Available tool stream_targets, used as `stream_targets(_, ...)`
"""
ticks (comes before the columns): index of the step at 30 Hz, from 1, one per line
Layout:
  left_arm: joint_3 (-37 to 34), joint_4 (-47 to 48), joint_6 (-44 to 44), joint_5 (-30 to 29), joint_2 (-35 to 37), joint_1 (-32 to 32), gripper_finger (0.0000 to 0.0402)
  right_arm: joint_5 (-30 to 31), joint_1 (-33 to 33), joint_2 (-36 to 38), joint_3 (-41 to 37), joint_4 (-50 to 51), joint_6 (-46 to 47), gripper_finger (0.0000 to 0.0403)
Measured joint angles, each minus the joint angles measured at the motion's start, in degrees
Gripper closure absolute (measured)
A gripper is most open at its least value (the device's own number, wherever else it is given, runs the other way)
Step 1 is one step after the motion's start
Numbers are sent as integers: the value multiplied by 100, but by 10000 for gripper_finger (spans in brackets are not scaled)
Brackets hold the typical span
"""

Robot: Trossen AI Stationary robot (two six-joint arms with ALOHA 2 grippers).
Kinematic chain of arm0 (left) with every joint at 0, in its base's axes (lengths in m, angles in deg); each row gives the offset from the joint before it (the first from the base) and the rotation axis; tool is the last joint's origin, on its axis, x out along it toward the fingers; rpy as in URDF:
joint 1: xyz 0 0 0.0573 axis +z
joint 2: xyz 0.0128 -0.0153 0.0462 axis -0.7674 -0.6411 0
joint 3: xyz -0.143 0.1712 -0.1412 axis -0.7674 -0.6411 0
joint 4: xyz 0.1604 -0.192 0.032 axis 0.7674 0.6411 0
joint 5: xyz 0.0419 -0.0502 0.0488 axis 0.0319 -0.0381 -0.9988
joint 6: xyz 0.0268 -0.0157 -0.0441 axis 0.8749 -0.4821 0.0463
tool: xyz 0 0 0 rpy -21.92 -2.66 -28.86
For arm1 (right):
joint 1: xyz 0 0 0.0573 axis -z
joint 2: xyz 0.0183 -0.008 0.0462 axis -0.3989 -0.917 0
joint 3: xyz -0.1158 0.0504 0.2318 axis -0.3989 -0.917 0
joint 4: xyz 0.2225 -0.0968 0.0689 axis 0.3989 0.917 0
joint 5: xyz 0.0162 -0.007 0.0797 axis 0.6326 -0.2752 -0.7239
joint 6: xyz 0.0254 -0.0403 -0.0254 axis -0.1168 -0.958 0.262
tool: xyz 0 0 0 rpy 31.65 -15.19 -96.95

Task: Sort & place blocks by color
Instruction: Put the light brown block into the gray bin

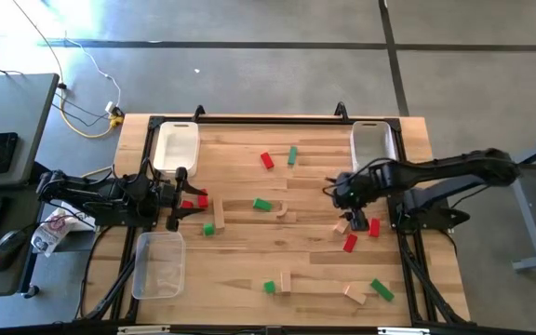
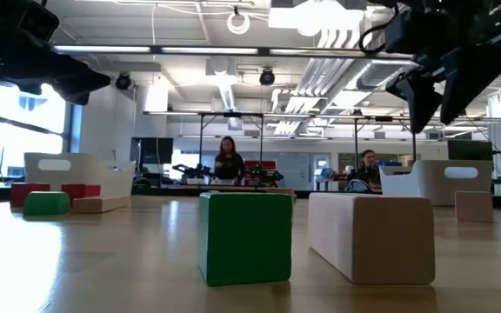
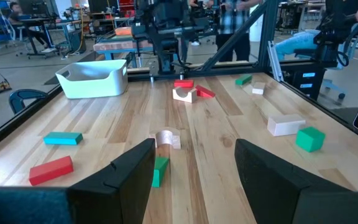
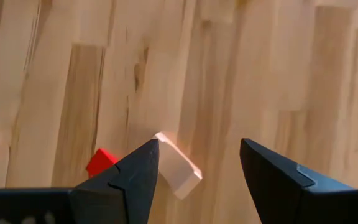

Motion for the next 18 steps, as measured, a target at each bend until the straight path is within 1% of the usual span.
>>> stream_targets(5,1,-1,0,-1,-1,-2,193,76,-278,-360,-2,5,15,189)
stream_targets(18,-2,1,0,2,-1,1,193,111,-746,-1209,-4,11,8,189)
